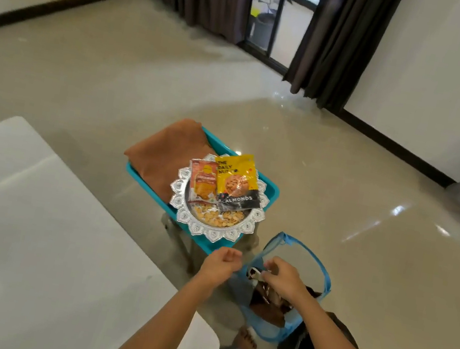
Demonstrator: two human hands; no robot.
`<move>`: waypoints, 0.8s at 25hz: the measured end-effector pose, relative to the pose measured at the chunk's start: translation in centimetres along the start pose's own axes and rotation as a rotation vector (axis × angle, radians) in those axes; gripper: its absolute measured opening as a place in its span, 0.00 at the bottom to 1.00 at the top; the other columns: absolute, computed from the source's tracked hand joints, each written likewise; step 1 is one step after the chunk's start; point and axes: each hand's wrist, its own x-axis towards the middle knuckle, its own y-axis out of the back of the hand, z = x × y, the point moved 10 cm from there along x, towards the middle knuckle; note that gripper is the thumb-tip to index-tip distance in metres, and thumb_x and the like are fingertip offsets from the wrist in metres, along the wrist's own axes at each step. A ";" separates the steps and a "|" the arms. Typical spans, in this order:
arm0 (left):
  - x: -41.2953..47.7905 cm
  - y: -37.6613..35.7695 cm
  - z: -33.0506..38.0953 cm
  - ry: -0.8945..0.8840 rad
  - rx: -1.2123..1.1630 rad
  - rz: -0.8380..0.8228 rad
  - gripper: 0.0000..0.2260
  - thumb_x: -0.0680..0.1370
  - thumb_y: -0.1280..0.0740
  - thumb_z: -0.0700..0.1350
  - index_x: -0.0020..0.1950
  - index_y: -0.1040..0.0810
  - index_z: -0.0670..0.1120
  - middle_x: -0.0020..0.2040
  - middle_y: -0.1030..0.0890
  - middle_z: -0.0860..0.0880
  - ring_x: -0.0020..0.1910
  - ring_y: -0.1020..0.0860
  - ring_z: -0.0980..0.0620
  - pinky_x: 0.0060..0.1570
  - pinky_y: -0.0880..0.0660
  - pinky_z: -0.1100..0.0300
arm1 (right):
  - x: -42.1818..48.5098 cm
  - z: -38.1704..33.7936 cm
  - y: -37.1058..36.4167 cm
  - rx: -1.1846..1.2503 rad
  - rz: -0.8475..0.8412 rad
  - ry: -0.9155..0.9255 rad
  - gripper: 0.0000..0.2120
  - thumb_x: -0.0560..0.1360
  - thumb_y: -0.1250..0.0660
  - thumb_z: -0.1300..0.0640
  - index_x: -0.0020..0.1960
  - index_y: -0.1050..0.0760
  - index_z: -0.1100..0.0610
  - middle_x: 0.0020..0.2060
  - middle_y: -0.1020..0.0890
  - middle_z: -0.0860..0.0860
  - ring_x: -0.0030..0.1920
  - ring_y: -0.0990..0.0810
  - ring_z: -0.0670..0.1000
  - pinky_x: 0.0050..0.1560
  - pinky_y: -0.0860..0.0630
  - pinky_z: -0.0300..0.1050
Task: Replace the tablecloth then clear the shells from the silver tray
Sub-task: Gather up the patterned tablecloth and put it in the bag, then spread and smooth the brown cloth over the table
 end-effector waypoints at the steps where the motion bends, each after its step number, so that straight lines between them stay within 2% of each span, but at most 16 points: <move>1: -0.2 1.7 0.8 -0.019 -0.020 0.027 0.08 0.76 0.32 0.39 0.54 0.24 0.48 0.52 0.21 0.49 0.50 0.23 0.54 0.42 0.26 0.65 | 0.0 -2.0 -0.1 0.016 -0.005 0.041 0.09 0.73 0.32 0.60 0.53 0.25 0.57 0.48 0.21 0.50 0.50 0.23 0.49 0.42 0.31 0.33; 3: -0.1 5.1 1.7 -0.019 -0.071 0.087 0.08 0.77 0.33 0.40 0.55 0.23 0.47 0.52 0.21 0.48 0.50 0.23 0.54 0.40 0.26 0.65 | 0.8 -6.1 -0.4 0.031 -0.015 0.127 0.07 0.73 0.32 0.61 0.51 0.24 0.56 0.48 0.19 0.51 0.50 0.21 0.49 0.45 0.29 0.34; 7: 2.1 11.5 3.4 0.002 -0.192 0.208 0.08 0.77 0.33 0.40 0.55 0.23 0.46 0.54 0.20 0.47 0.53 0.22 0.50 0.48 0.22 0.59 | 4.9 -14.2 -1.1 0.028 -0.063 0.260 0.06 0.73 0.31 0.60 0.50 0.24 0.55 0.45 0.20 0.49 0.48 0.21 0.48 0.49 0.25 0.39; 9: 4.6 14.5 3.4 0.033 -0.241 0.265 0.08 0.77 0.33 0.40 0.56 0.23 0.45 0.53 0.21 0.47 0.51 0.22 0.50 0.44 0.23 0.61 | 8.2 -17.6 -1.8 0.013 -0.115 0.304 0.07 0.74 0.32 0.61 0.52 0.23 0.56 0.44 0.20 0.49 0.47 0.21 0.48 0.47 0.26 0.36; 13: 10.4 20.3 3.0 0.128 -0.369 0.409 0.10 0.73 0.32 0.40 0.54 0.23 0.45 0.48 0.21 0.45 0.45 0.23 0.50 0.39 0.27 0.60 | 16.3 -23.2 -2.9 -0.080 -0.186 0.391 0.07 0.74 0.32 0.59 0.52 0.23 0.58 0.46 0.19 0.51 0.47 0.21 0.49 0.50 0.25 0.41; 14: 11.6 21.7 2.9 0.158 -0.407 0.450 0.12 0.72 0.32 0.40 0.54 0.24 0.44 0.46 0.22 0.46 0.43 0.24 0.50 0.38 0.28 0.60 | 18.2 -24.3 -3.1 -0.099 -0.195 0.413 0.07 0.74 0.32 0.60 0.52 0.23 0.59 0.45 0.19 0.50 0.47 0.21 0.49 0.49 0.25 0.38; 16: 14.3 24.9 2.8 0.209 -0.450 0.541 0.23 0.65 0.33 0.44 0.60 0.27 0.43 0.47 0.22 0.45 0.44 0.24 0.47 0.39 0.28 0.58 | 22.0 -26.7 -3.7 -0.108 -0.202 0.448 0.05 0.74 0.33 0.63 0.50 0.22 0.59 0.42 0.20 0.48 0.44 0.22 0.46 0.46 0.27 0.34; 18: 16.6 28.1 2.6 0.237 -0.422 0.633 0.30 0.61 0.36 0.49 0.63 0.30 0.44 0.54 0.21 0.42 0.50 0.22 0.42 0.45 0.26 0.55 | 25.1 -28.2 -4.4 -0.114 -0.206 0.455 0.05 0.74 0.33 0.62 0.50 0.22 0.58 0.43 0.20 0.49 0.44 0.22 0.47 0.49 0.26 0.40; 20: 18.0 31.2 3.1 0.260 -0.344 0.713 0.32 0.66 0.33 0.51 0.68 0.34 0.44 0.61 0.25 0.41 0.57 0.24 0.40 0.52 0.26 0.54 | 27.6 -29.2 -5.6 -0.131 -0.231 0.457 0.08 0.75 0.33 0.60 0.53 0.22 0.59 0.45 0.20 0.50 0.46 0.22 0.48 0.52 0.25 0.43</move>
